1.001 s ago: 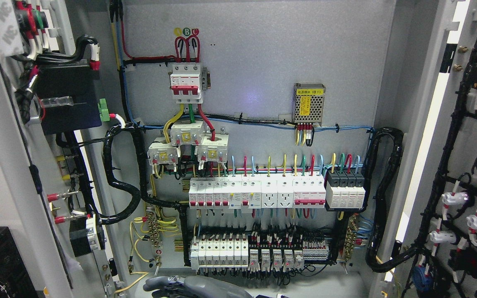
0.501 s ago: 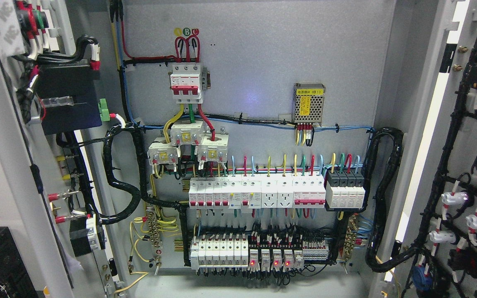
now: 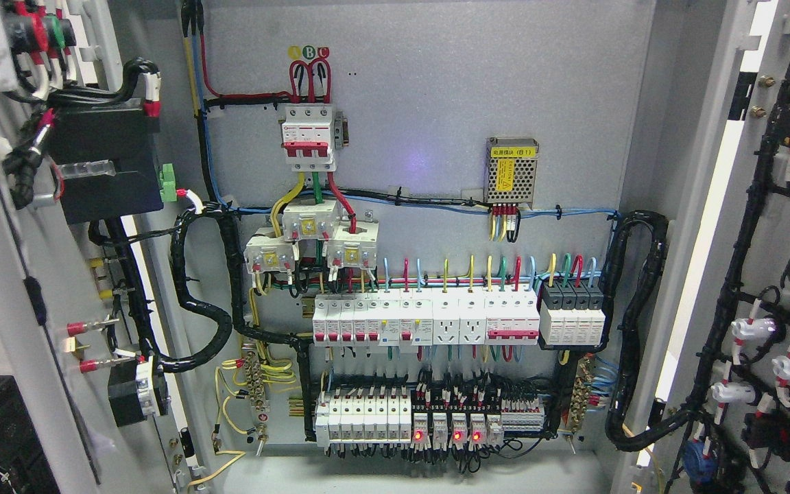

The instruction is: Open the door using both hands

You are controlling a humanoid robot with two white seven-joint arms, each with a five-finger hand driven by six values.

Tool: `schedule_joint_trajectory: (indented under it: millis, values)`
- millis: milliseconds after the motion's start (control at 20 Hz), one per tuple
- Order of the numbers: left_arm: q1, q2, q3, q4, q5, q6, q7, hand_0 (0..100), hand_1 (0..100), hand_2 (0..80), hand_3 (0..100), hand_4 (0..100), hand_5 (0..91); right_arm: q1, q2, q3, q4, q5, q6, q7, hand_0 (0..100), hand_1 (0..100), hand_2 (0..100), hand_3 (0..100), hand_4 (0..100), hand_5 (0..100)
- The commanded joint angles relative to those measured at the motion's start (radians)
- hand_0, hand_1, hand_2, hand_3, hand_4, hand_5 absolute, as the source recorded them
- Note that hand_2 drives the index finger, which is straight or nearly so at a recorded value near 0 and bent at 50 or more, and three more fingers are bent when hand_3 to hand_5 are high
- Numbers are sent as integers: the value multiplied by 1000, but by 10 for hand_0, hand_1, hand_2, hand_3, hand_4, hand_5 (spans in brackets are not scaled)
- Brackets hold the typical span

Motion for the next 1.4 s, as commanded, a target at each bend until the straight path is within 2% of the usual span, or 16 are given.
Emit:
schedule_joint_trajectory:
  millis: [0, 100, 350, 551, 701, 851, 1001, 1151, 1251, 1351]
  values:
    - [12, 2, -1, -2, 1, -8, 0, 0, 0, 0, 0, 0, 0, -18, 49, 22, 55, 0, -1, 1, 191, 0, 0, 0, 0, 0]
    - [12, 4, -1, -17, -1, -8, 0, 0, 0, 0, 0, 0, 0, -35, 49, 23, 74, 0, -1, 2, 191, 0, 0, 0, 0, 0]
    - [83, 13, -10, -179, -1, -7, 0, 0, 0, 0, 0, 0, 0, -50, 49, 28, 88, 1, -1, 1, 191, 0, 0, 0, 0, 0]
    - [116, 37, -21, -270, -1, -7, 0, 0, 0, 0, 0, 0, 0, -72, 49, 65, 85, 3, -3, 1, 191, 0, 0, 0, 0, 0]
    - [162, 51, -24, -386, 1, -7, -1, 0, 0, 0, 0, 0, 0, -72, 48, 43, 84, 6, -8, 1, 191, 0, 0, 0, 0, 0]
    - [198, 66, -57, -491, 4, -7, -1, 0, 0, 0, 0, 0, 0, -61, 28, -10, 86, 9, -6, 1, 191, 0, 0, 0, 0, 0]
    - [227, 99, -148, -586, 10, -7, -1, 0, 0, 0, 0, 0, 0, -49, -29, -38, 80, 4, -12, 1, 191, 0, 0, 0, 0, 0]
    - [259, 117, -220, -675, 10, -7, 0, 0, 0, 0, 0, 0, 0, -10, -96, -124, 75, 4, -15, 2, 191, 0, 0, 0, 0, 0]
    - [288, 131, -243, -756, 10, -5, 0, 0, 0, 0, 0, 0, 0, 36, -161, -199, 52, 1, -17, 2, 191, 0, 0, 0, 0, 0]
    - [322, 151, -268, -857, 8, -5, 0, 0, 0, 0, 0, 0, 0, 59, -191, -217, 31, 1, -43, 4, 191, 0, 0, 0, 0, 0]
